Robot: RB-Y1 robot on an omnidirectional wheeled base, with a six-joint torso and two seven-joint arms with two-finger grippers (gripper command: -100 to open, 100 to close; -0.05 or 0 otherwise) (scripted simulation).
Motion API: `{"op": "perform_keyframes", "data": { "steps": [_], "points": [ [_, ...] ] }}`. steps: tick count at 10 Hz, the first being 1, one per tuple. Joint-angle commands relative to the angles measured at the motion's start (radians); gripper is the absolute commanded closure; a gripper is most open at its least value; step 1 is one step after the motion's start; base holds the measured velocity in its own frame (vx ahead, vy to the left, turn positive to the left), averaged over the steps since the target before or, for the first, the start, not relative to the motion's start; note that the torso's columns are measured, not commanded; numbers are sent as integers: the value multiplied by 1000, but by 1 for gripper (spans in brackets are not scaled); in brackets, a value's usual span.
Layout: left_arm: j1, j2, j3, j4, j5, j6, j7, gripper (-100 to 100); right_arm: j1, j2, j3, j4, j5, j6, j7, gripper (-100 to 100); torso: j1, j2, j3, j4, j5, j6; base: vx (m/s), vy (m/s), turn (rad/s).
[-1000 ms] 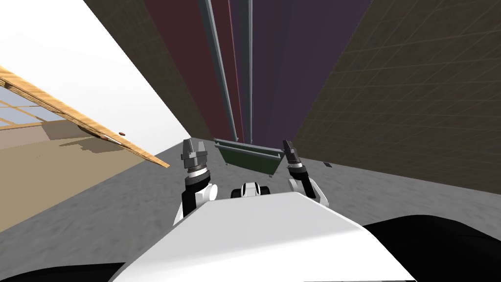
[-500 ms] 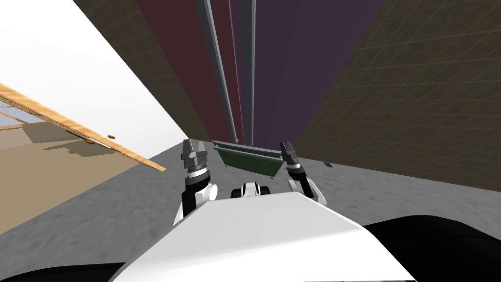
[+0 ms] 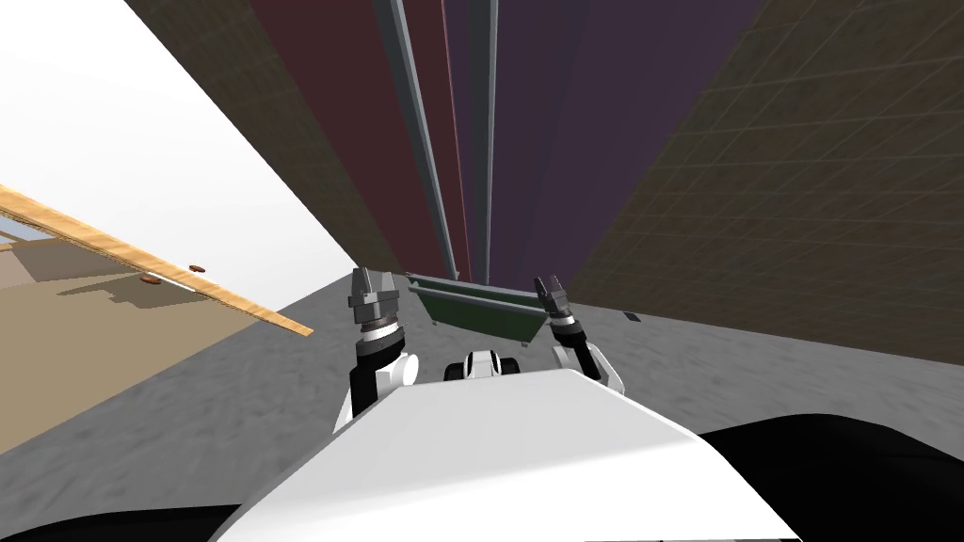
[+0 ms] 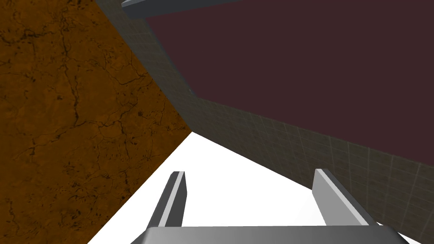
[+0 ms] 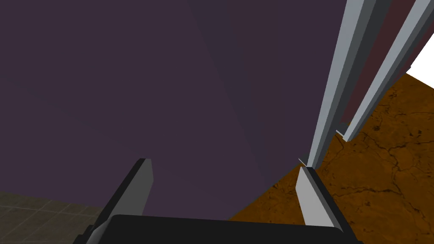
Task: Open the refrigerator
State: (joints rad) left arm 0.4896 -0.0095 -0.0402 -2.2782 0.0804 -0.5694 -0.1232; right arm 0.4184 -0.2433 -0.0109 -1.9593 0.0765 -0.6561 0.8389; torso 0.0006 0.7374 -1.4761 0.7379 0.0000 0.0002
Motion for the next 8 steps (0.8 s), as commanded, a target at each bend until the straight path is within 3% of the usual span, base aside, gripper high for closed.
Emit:
{"op": "perform_keyframes", "data": {
  "steps": [1, 2, 4, 5, 7, 8],
  "points": [
    [0, 0, 0, 0, 0, 0, 0, 0, 1, -2, 4, 14, 5, -10, 59, -100, 0, 0, 0, 0, 0, 0, 45, 18, 2],
    [0, 0, 0, 0, 0, 0, 0, 0, -6, -7, 11, 50, 14, -29, 98, -100, -2, 2, 1, 0, 0, 0, 79, 26, -67],
    [0, 0, 0, 0, 0, 0, 0, 0, -6, -7, 11, 50, 14, -29, 135, -100, 0, 0, 0, 0, 0, 0, 62, 35, -22],
    [0, 0, 0, 0, 0, 0, 0, 0, -13, -11, 19, 86, 23, -48, 173, -100, -1, 2, 1, 0, 0, 0, 71, 33, -74],
    [0, 0, 0, 0, 0, 0, 0, 0, -13, -11, 19, 86, 23, -48, 211, -100, 0, 0, 0, 0, 0, 0, 55, 39, -18],
    [0, 0, 0, 0, 0, 0, 0, 0, -20, -13, 27, 122, 32, -66, 250, -100, -1, 2, 1, 0, 0, 0, 82, 46, -59]
  ]
}}
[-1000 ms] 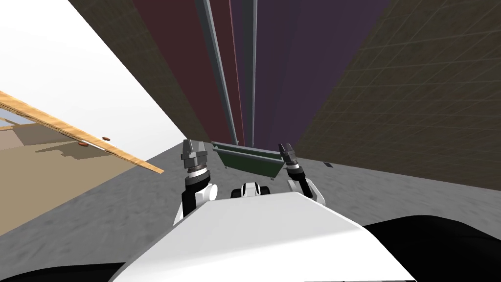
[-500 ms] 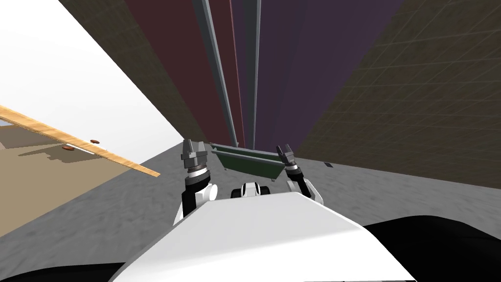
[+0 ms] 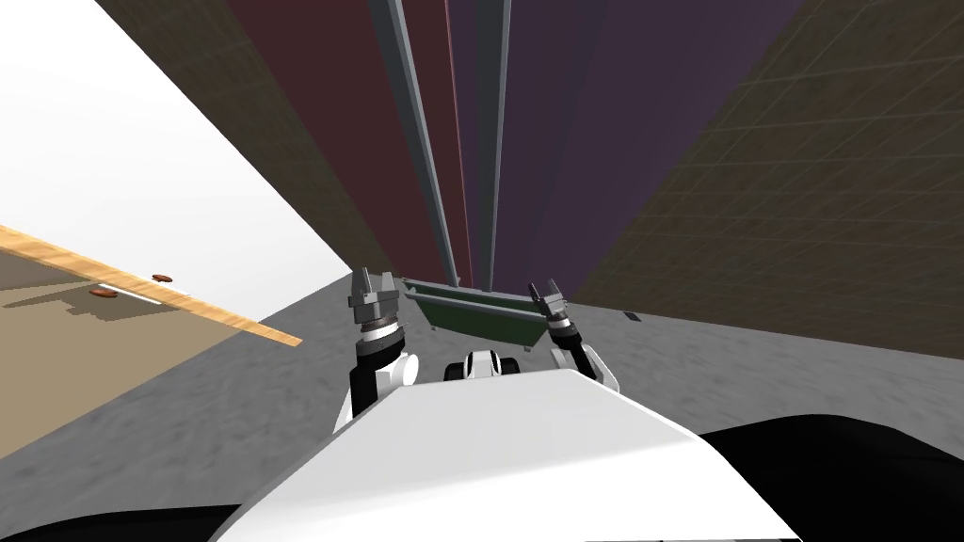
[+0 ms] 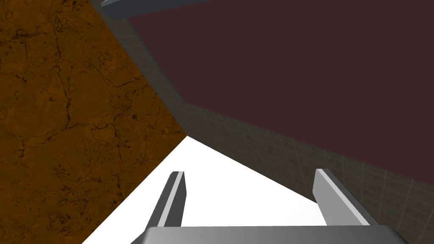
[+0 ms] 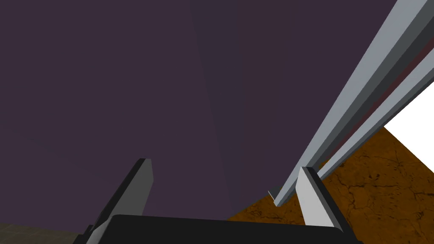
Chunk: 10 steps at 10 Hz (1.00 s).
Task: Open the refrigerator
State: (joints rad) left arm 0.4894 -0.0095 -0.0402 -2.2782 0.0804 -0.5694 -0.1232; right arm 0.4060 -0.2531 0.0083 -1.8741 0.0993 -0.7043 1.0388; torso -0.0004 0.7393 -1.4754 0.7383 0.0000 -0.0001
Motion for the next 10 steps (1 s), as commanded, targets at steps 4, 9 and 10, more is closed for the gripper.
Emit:
{"op": "perform_keyframes", "data": {
  "steps": [4, 9, 10],
  "points": [
    [0, 0, 0, 0, 0, 0, 0, 0, -16, -5, 16, 74, 18, -37, 152, -100, 0, -1, 0, 0, 0, 0, 61, 33, -39],
    [0, 0, 0, 0, 0, 0, 0, 0, -33, -6, 35, 148, 35, -72, 280, -100, -1, -1, 0, 0, 0, 0, 48, 29, -32],
    [0, 0, 0, 0, 0, 0, 0, 0, -33, -6, 35, 148, 35, -72, 304, -100, 0, -1, -1, 0, 0, 0, 55, 30, -42]
  ]
}}
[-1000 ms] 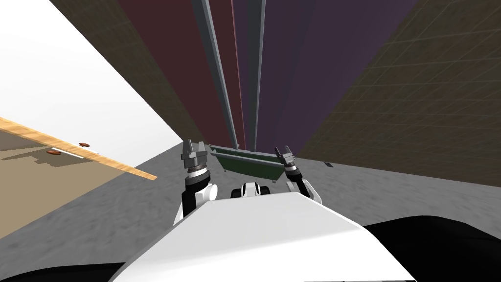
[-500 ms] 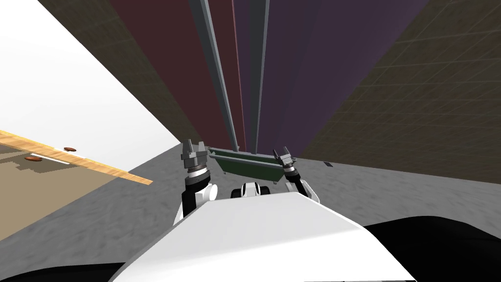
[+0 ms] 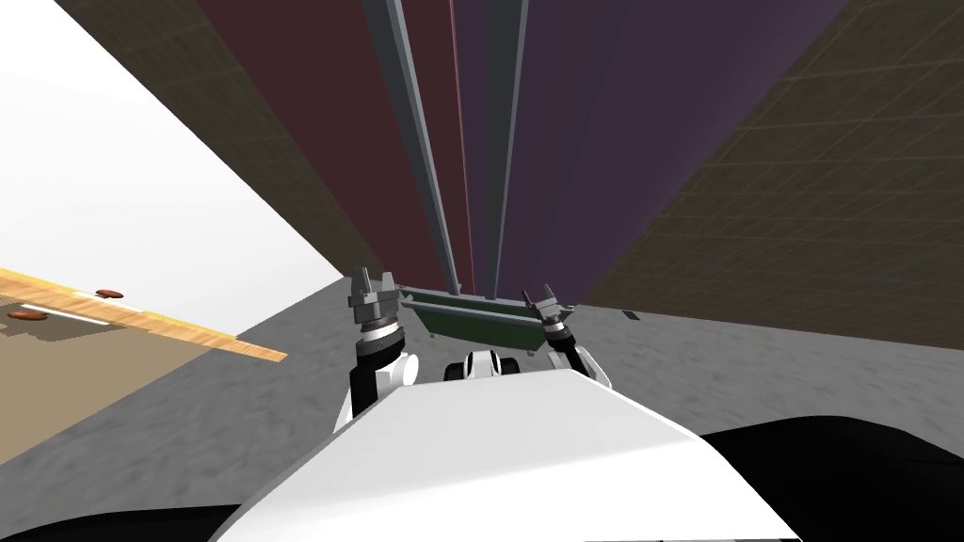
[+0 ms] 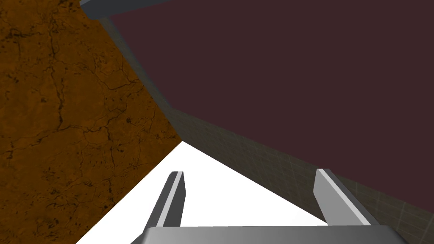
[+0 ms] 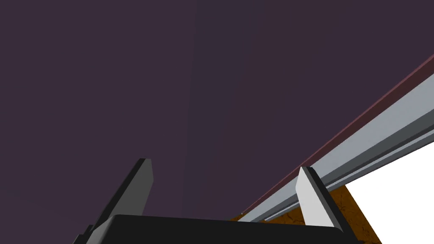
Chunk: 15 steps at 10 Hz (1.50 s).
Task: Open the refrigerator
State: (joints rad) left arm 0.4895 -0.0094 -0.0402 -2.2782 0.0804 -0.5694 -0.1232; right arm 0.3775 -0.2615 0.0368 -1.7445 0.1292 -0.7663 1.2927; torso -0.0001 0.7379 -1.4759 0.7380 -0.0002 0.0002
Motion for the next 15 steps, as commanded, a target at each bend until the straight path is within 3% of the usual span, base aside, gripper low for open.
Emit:
{"op": "perform_keyframes", "data": {
  "steps": [1, 2, 4, 5, 7, 8, 10, 11, 13, 14, 15],
  "points": [
    [0, 0, 0, 0, 0, 0, 0, 0, -5, 3, 6, 19, 5, -10, 62, -100, 0, 0, 0, 0, 0, 0, 26, 13, 5],
    [0, 0, 0, 0, 0, 0, 0, 0, -14, 3, 16, 56, 14, -27, 99, -100, 0, 1, 1, 0, 0, 0, 43, 28, -76],
    [0, 0, 0, 0, 0, 0, 0, 0, -14, 3, 16, 56, 14, -27, 137, -100, 1, 0, 0, 0, 0, 0, 36, 25, -9],
    [0, 0, 0, 0, 0, 0, 0, 0, -24, 5, 26, 93, 22, -43, 175, -100, 0, 1, 0, 0, 0, 0, 44, 24, -60],
    [0, 0, 0, 0, 0, 0, 0, 0, -24, 5, 26, 93, 22, -43, 211, -100, 0, 0, 0, 0, 0, 0, 31, 21, -17],
    [0, 0, 0, 0, 0, 0, 0, 0, -34, 8, 37, 129, 30, -59, 249, -100, 0, 1, 0, 0, 0, 0, 32, 26, -66],
    [0, 0, 0, 0, 0, 0, 0, 0, -34, 8, 37, 129, 30, -59, 284, -100, 0, 0, 0, 0, 0, 0, 23, 18, -11],
    [0, 0, 0, 0, 0, 0, 0, 0, -45, 12, 47, 165, 37, -74, 323, -100, 0, 1, 0, 0, 0, 0, 34, 23, -56],
    [0, 0, 0, 0, 0, 0, 0, 0, -45, 12, 47, 165, 37, -74, 355, -100, 0, -1, -1, 0, 0, -1, 23, 14, -20],
    [0, 0, 0, 0, 0, 0, 0, 0, -56, 17, 58, 200, 45, -89, 397, -100, 0, -1, -1, 0, 0, -1, 18, 10, -49],
    [0, 0, 0, 0, 0, 0, 0, 0, -56, 17, 58, 200, 45, -89, 421, -100, 0, -1, -1, 0, 0, -1, 23, 21, -34]
  ]
}}
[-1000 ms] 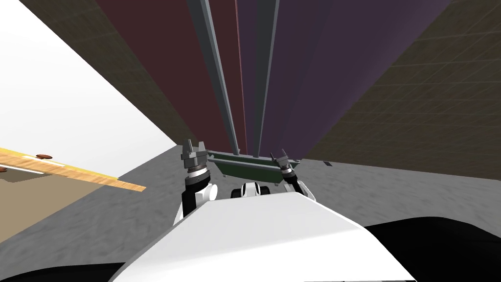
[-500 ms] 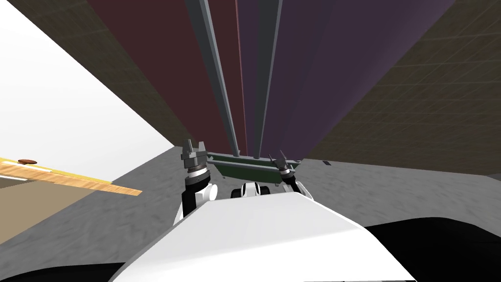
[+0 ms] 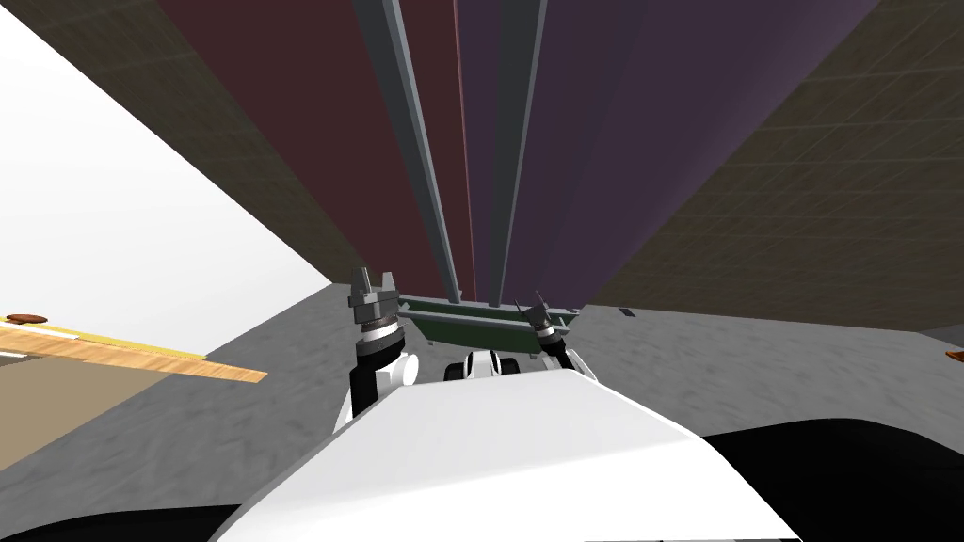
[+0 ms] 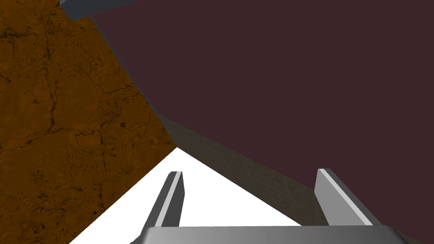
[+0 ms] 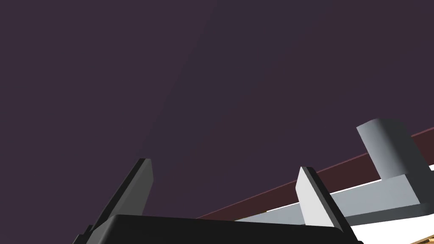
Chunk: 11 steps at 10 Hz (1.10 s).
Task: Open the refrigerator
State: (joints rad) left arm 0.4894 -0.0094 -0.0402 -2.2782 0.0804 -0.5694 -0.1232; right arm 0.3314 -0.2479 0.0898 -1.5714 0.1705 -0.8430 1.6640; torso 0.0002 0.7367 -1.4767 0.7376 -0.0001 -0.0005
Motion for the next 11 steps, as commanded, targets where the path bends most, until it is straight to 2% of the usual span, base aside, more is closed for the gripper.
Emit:
{"op": "perform_keyframes", "data": {
  "steps": [1, 3, 4, 5, 6, 8, 9, 10, 11],
  "points": [
    [0, 0, 0, 0, 0, 0, 0, 0, -20, 9, 16, 61, 10, -27, 79, -100, 1, -1, 0, 0, 0, -1, 26, 32, -51],
    [0, 0, 0, 0, 0, 0, 0, 0, -20, 9, 16, 61, 10, -27, 122, -100, 1, -2, -1, -1, 0, -1, 17, 16, -17],
    [0, 0, 0, 0, 0, 0, 0, 0, -31, 17, 26, 94, 17, -40, 159, -100, 0, -1, -1, 0, 0, -2, 14, 11, -38],
    [0, 0, 0, 0, 0, 0, 0, 0, -31, 17, 26, 94, 17, -40, 185, -100, 1, -1, -1, 0, 0, -1, 13, 11, -32],
    [0, 0, 0, 0, 0, 0, 0, 0, -42, 27, 37, 126, 24, -53, 214, -100, 1, -1, -1, -1, 0, -1, 18, 17, -40],
    [0, 0, 0, 0, 0, 0, 0, 0, -42, 27, 37, 126, 24, -53, 252, -100, 1, -1, 0, 0, 0, -1, 11, 14, -14],
    [0, 0, 0, 0, 0, 0, 0, 0, -52, 38, 48, 156, 30, -66, 292, -100, 1, 0, 0, 0, 0, -1, 7, 9, -33],
    [0, 0, 0, 0, 0, 0, 0, 0, -52, 38, 48, 156, 30, -66, 313, -100, 0, 0, 0, 0, 0, -1, 7, 11, -17],
    [0, 0, 0, 0, 0, 0, 0, 0, -62, 50, 58, 184, 36, -78, 344, -100, 0, 0, 0, 0, 0, 0, 11, 12, -37]
  ]
}}
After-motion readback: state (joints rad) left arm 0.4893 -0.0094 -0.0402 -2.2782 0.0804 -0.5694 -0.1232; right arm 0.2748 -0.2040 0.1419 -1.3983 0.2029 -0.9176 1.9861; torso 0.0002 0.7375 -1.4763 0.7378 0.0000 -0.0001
